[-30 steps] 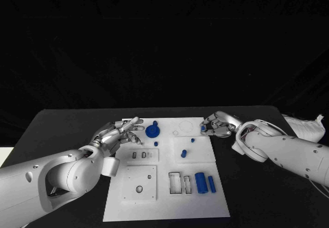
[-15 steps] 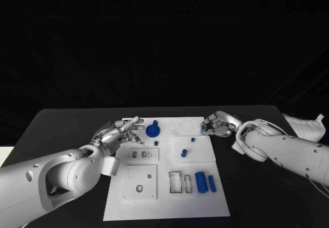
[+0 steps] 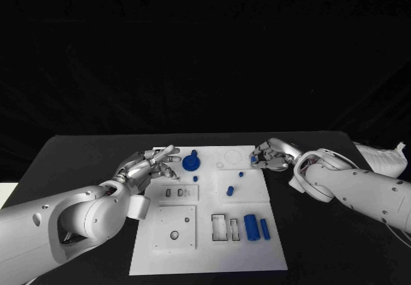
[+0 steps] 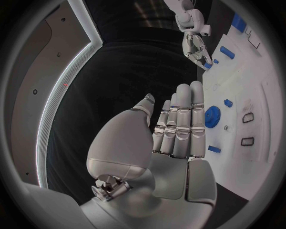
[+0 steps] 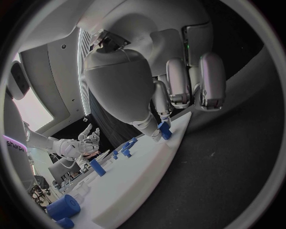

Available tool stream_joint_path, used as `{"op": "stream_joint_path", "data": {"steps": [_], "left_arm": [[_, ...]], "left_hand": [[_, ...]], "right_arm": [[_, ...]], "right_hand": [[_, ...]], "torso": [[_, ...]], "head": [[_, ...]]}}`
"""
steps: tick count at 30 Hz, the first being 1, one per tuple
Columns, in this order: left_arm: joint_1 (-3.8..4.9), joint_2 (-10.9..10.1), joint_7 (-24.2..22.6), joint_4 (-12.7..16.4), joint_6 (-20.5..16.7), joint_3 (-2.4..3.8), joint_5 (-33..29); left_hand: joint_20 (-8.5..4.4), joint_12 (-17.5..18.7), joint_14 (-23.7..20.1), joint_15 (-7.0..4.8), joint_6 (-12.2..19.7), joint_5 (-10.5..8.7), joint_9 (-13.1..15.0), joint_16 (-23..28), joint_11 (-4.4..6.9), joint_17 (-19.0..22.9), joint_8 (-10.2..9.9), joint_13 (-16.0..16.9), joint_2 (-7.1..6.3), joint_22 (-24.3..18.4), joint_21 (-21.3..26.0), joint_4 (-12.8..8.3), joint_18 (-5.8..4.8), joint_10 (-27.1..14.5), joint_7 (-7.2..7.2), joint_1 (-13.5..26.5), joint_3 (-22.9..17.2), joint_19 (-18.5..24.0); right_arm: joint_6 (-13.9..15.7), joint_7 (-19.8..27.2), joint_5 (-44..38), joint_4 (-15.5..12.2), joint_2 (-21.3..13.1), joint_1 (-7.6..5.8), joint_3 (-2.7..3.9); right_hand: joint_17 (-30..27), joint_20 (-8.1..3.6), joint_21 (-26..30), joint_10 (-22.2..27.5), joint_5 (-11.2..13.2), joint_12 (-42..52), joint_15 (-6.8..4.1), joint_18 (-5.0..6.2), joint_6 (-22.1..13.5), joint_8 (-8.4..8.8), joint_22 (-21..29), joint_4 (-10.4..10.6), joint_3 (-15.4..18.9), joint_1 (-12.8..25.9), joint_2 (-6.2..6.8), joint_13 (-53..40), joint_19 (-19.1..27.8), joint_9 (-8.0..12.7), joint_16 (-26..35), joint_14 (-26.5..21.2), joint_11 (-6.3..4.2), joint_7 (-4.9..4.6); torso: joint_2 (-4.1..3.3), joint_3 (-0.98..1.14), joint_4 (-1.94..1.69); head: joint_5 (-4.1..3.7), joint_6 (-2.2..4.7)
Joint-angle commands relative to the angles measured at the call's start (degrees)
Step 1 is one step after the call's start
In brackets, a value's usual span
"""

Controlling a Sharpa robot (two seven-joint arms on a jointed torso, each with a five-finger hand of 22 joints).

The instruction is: Assemble the parts on the task board

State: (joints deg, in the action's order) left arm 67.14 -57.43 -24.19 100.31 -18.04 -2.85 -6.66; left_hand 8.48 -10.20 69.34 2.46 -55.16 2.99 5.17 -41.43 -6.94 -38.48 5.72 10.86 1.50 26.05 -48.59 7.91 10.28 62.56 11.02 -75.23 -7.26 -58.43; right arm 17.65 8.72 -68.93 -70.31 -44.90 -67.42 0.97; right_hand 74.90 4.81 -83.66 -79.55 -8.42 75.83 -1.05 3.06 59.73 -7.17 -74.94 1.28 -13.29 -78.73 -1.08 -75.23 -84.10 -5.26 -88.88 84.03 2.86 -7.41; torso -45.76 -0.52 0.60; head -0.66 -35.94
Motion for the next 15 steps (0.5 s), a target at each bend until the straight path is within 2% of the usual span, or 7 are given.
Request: {"op": "stream_joint_path", "data": {"steps": [1, 5, 12, 15], "left_arm": [[0.02, 0.0, -0.4, 0.1, 1.2, 0.02, 0.1], [0.02, 0.0, -0.4, 0.1, 1.1, 0.02, 0.1], [0.02, 0.1, -0.5, -0.9, 1.1, 0.02, 0.1], [0.02, 0.1, -0.7, -1.5, 1.1, 0.02, 0.1]], "left_hand": [[0.06, 0.4, -0.3, 0.03, 0.3, -0.01, -0.1, 0.2, -0.07, 0.0, -0.2, 0.1, 0.09, -0.1, 0.2, -0.2, 0.26, -0.3, 0.15, -0.3, 0.0, 0.5], [0.06, 0.4, -0.3, 0.03, 0.3, -0.01, -0.1, 0.2, -0.07, 0.0, -0.2, 0.1, 0.09, -0.1, 0.2, -0.2, 0.26, -0.3, 0.15, -0.3, 0.0, 0.5], [0.06, 0.4, -0.3, 0.03, 0.3, 0.00, -0.1, 0.2, -0.07, 0.0, -0.2, 0.1, 0.10, -0.1, 0.2, -0.3, 0.26, -0.3, 0.15, -0.3, 0.0, 0.5], [0.07, 0.4, -0.3, 0.03, 0.3, 0.00, -0.1, 0.2, -0.07, -0.1, -0.2, 0.1, 0.10, -0.1, 0.2, -0.3, 0.26, -0.3, 0.15, -0.3, 0.0, 0.5]], "right_arm": [[2.2, -0.4, -0.9, -1.6, -0.3, -0.05, 0.25], [3.3, -1.3, -1.2, -4.6, -0.9, -0.49, 0.60], [3.8, -3.1, -2.1, -9.8, -0.9, -1.76, 0.81], [3.5, -3.8, -2.0, -10.7, 0.6, -1.98, 0.82]], "right_hand": [[14.3, -0.44, -0.2, 0.0, 0.1, -0.5, -0.59, -0.28, 0.4, -0.34, -1.6, -0.1, -0.5, -0.3, -1.12, -2.5, -0.3, -0.2, -0.3, 5.7, -0.37, 0.06], [14.2, -0.52, -0.6, 0.5, -0.1, -1.2, -0.66, -0.43, 0.6, -0.43, -2.3, -0.3, -1.1, -0.4, -1.26, -1.9, -0.6, -0.3, -0.2, 5.7, -0.44, 0.14], [14.2, -0.57, -0.6, 0.8, -0.2, -1.6, -0.69, -0.43, 0.7, -0.45, -2.3, -0.3, -1.5, -0.2, -1.28, -1.6, -0.6, -0.3, -0.2, 5.7, -0.45, 0.14], [14.3, -0.58, -0.5, 0.9, -0.2, -1.9, -0.69, -0.43, 0.6, -0.42, -2.3, -0.2, -1.6, 0.1, -1.29, -1.4, -0.6, -0.3, -0.3, 5.7, -0.43, 0.12]], "torso": [[0.10, -0.07, -0.05], [0.17, -0.21, -0.11], [0.70, -0.66, -0.47], [0.96, -0.89, -0.64]], "head": [[0.07, 0.05], [0.05, 0.11], [0.18, -0.07], [0.29, -0.07]]}}
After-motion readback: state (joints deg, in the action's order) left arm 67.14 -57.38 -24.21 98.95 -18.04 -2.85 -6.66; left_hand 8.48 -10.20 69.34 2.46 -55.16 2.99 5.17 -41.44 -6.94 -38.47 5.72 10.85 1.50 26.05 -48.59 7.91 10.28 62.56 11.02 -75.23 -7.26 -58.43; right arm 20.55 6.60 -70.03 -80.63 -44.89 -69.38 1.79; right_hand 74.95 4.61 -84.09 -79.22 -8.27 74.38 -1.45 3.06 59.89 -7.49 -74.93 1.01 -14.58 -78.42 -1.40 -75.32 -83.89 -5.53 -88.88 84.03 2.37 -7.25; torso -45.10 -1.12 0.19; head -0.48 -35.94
